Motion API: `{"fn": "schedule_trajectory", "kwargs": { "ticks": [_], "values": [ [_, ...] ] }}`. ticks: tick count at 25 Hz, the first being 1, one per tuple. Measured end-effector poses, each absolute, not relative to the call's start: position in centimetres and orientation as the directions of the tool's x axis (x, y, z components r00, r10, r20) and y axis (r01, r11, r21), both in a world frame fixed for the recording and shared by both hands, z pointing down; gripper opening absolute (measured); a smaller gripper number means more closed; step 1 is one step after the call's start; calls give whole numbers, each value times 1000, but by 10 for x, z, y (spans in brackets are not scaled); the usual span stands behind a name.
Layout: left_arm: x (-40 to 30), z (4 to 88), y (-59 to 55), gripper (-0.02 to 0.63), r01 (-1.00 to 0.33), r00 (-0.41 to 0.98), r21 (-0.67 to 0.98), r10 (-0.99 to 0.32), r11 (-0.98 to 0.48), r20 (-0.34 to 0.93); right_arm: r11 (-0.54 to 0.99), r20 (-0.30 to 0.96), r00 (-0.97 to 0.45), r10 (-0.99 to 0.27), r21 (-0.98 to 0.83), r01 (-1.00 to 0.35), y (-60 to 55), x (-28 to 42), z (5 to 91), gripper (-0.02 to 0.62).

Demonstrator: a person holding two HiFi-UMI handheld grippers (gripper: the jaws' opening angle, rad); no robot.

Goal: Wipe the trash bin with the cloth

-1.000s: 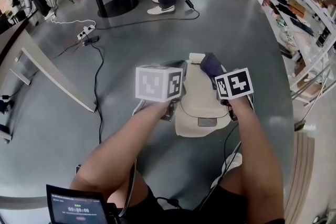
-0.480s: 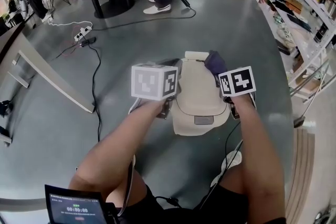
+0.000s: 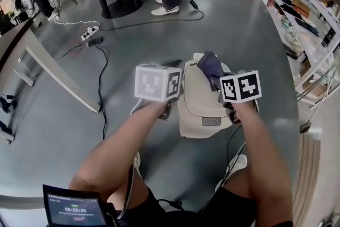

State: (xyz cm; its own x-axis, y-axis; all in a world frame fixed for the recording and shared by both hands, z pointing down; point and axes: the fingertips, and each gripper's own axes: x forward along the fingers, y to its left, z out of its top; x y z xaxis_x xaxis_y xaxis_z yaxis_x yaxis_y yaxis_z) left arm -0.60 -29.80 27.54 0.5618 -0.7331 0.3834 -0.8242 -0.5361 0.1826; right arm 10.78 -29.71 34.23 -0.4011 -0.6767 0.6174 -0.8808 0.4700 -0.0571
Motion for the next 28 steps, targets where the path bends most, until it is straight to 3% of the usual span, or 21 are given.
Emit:
{"fn": "schedule_trajectory", "kwargs": {
  "ticks": [6, 12, 17, 28],
  "values": [
    [-24, 275, -282, -3, -841, 531, 136, -753, -523, 388, 620, 636, -490, -597, -22, -784, -259, 45, 337, 91],
    [-33, 265, -269, -3, -847, 518, 111, -758, -520, 397, 685, 706, -472, -528, 25, -728, -241, 21, 352, 91],
    [-57, 274, -255, -3, -851, 505, 84, -761, -519, 406, 677, 719, -426, -549, 84, -731, -233, 10, 365, 92],
    [-41, 272, -254, -3, -845, 519, 94, -761, -527, 389, 592, 703, -364, -611, 101, -799, -236, 61, 366, 91]
  ]
}}
